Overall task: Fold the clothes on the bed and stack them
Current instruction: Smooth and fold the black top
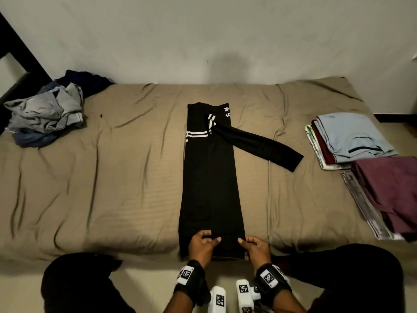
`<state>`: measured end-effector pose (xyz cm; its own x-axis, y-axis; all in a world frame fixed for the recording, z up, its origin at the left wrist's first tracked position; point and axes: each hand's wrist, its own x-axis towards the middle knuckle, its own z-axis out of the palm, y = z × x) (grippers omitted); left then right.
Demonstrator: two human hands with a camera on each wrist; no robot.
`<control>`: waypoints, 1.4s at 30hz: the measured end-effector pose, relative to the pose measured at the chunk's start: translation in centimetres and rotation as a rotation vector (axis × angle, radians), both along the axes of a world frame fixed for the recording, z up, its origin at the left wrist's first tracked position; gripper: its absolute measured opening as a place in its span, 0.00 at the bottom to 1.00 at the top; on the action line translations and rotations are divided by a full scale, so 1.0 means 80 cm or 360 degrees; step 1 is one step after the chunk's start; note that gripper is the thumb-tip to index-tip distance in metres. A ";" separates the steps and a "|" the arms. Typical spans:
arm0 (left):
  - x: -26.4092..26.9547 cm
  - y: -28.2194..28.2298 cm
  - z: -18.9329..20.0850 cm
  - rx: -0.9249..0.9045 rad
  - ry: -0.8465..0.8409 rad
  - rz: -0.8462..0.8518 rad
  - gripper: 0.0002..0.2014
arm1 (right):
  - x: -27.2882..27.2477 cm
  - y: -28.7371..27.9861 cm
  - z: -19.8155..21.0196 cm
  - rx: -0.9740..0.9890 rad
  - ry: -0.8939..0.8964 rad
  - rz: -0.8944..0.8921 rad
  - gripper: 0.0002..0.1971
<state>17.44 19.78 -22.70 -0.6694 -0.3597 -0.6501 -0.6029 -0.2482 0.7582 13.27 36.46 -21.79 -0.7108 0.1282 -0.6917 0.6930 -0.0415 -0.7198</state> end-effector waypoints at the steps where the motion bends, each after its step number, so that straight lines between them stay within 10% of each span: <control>1: 0.004 -0.001 0.000 -0.0083 0.0006 -0.0011 0.21 | 0.004 0.002 -0.001 0.0016 -0.0030 0.0017 0.04; 13: 0.012 -0.003 0.064 -0.1231 -0.0042 -0.0667 0.24 | -0.039 0.056 0.037 0.1085 -0.0156 0.0560 0.17; 18: -0.032 -0.008 0.060 -0.1296 -0.0002 -0.1382 0.44 | -0.190 0.093 0.038 0.1207 0.0264 0.0208 0.09; 24: -0.087 -0.036 0.043 -0.0922 -0.0414 -0.1865 0.41 | -0.404 0.113 0.022 0.1557 0.0564 0.0576 0.32; 30: -0.089 -0.050 0.018 -0.0681 -0.0263 -0.1589 0.29 | -0.505 0.114 0.004 0.1929 0.0395 0.0902 0.30; 35: -0.070 -0.048 0.021 -0.0701 -0.0206 -0.1495 0.39 | -0.531 0.126 0.024 0.1784 0.0182 0.1029 0.15; 42: -0.090 -0.051 0.089 -0.0397 -0.0009 -0.0926 0.46 | -0.468 0.063 0.149 0.1238 0.0904 0.0843 0.13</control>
<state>10.21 15.70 -15.59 -0.7978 -0.0791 -0.5977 -0.5902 0.3050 0.7474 -24.17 41.49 -9.90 -0.9937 -0.0278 -0.1090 0.0487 0.7666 -0.6402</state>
